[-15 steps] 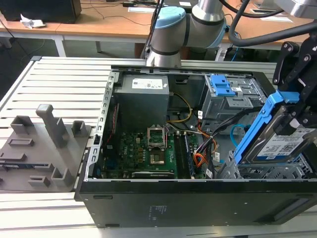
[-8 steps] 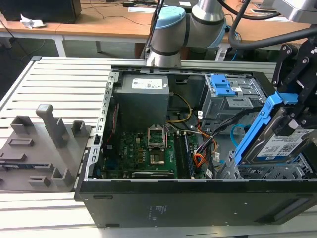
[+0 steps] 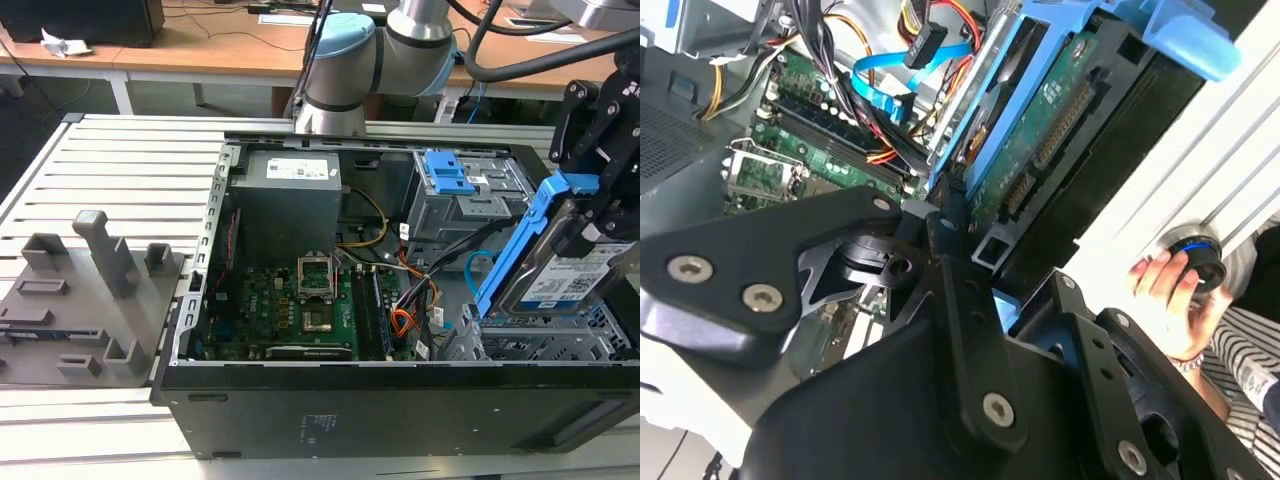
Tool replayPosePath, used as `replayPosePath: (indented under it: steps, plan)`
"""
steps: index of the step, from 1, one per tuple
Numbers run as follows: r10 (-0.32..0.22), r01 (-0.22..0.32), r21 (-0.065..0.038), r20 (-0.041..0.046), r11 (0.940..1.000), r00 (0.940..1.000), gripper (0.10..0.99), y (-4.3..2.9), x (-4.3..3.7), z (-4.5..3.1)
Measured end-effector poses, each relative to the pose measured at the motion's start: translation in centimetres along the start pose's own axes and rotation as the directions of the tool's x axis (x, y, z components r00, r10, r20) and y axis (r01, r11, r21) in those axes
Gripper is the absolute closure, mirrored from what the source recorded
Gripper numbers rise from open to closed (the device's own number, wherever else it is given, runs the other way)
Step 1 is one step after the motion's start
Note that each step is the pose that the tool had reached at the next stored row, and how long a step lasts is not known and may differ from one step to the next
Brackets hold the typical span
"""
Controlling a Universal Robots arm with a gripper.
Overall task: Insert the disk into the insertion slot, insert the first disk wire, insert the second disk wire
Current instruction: 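Insert the disk into the insertion slot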
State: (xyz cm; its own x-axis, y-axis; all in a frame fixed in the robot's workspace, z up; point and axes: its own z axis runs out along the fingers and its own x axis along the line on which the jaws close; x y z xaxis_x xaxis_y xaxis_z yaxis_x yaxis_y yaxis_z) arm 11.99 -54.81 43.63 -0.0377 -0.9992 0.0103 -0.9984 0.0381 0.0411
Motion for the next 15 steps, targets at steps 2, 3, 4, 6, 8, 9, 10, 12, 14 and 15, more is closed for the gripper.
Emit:
replayPosePath:
  steps: [2, 3, 4, 6, 8, 9, 10, 12, 14, 15]
  plan:
    - [0.010, -0.010, 0.000, 0.0002, 0.9999, 0.9999, 0.722, 0.01, 0.00, 0.08]
    - [0.010, -0.010, 0.000, 0.0004, 0.9999, 0.9999, 0.722, 0.04, 0.01, 0.21]
    - [0.011, -0.011, 0.000, 0.0001, 0.9999, 0.9999, 0.722, 0.13, 0.04, 0.43]
    - [0.010, -0.010, 0.000, 0.0002, 0.9999, 0.9999, 0.722, 0.15, 0.06, 0.66]
    - [0.010, -0.010, 0.000, 0.0002, 0.9999, 0.9999, 0.722, 0.16, 0.08, 0.90]
    - [0.010, -0.010, 0.000, 0.0004, 0.9999, 0.9999, 0.722, 0.15, 0.09, 1.35]
    - [0.010, -0.010, 0.000, 0.0003, 0.9999, 0.9999, 0.722, 0.13, 0.08, 1.76]
    - [0.010, -0.010, 0.000, 0.0002, 0.9999, 0.9999, 0.722, 0.11, 0.08, 2.18]
    - [0.010, -0.010, 0.000, 0.0002, 0.9999, 0.9999, 0.722, 0.09, 0.07, 2.74]
    - [0.010, -0.010, 0.000, 0.0002, 0.9999, 0.9999, 0.722, 0.08, 0.07, 2.87]
